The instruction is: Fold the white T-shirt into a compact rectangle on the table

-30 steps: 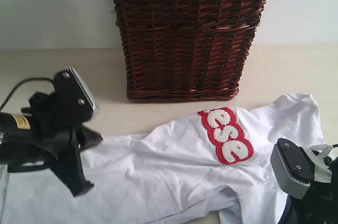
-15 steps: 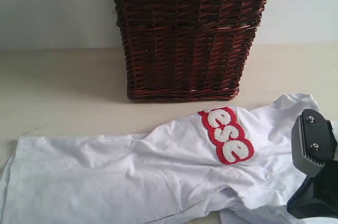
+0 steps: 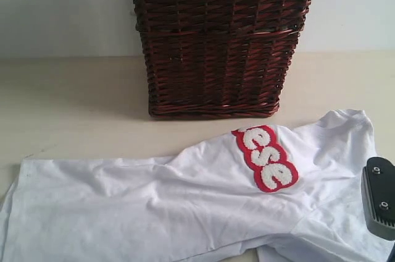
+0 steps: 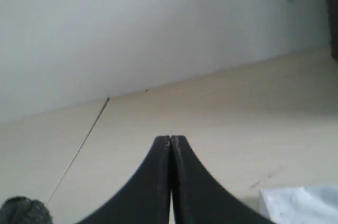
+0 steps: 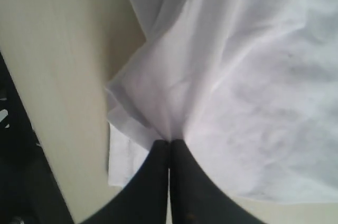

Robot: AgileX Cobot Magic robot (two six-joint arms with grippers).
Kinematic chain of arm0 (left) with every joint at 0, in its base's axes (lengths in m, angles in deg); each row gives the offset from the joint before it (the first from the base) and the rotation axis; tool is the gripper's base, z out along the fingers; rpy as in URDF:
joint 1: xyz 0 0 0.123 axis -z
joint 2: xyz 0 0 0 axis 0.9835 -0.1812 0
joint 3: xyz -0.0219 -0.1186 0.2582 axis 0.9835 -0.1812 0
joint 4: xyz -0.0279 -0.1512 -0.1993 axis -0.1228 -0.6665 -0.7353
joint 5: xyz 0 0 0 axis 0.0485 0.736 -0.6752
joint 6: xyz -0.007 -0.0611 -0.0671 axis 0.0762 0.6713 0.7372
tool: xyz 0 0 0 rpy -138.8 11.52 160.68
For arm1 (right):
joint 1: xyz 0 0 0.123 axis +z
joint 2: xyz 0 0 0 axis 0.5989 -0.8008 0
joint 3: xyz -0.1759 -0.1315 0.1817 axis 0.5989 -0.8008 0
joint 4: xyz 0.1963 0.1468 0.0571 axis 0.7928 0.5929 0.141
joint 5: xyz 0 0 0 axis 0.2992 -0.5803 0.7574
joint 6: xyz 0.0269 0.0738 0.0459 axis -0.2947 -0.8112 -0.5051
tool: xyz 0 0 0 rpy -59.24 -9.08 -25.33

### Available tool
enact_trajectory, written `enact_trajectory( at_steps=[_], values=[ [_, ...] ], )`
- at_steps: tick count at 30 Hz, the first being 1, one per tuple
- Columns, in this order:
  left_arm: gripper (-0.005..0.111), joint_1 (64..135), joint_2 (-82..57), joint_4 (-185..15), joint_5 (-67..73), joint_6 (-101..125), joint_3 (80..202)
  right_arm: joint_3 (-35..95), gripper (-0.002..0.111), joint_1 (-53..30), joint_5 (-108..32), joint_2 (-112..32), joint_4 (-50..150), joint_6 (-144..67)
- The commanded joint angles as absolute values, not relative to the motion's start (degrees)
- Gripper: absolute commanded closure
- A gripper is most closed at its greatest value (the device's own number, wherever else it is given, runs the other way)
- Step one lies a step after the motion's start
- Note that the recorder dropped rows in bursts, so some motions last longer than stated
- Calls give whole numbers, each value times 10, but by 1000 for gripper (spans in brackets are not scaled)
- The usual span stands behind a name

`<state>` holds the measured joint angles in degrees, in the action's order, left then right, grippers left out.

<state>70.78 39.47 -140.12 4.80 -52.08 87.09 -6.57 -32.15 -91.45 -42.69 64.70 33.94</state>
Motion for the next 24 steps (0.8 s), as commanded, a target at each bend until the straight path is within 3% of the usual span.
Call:
enact_trajectory(
  at_steps=[1,11,24],
  values=[
    [107,669,466,-1522,57,-435,833,-66,108,-321,-896,-422,610,326],
    [107,664,485,-1528,134,-420,805,-66,108,-321,-862,-421,609,326],
    [107,664,485,-1499,133,-420,805,-66,108,-321,-813,-374,620,326]
  ],
)
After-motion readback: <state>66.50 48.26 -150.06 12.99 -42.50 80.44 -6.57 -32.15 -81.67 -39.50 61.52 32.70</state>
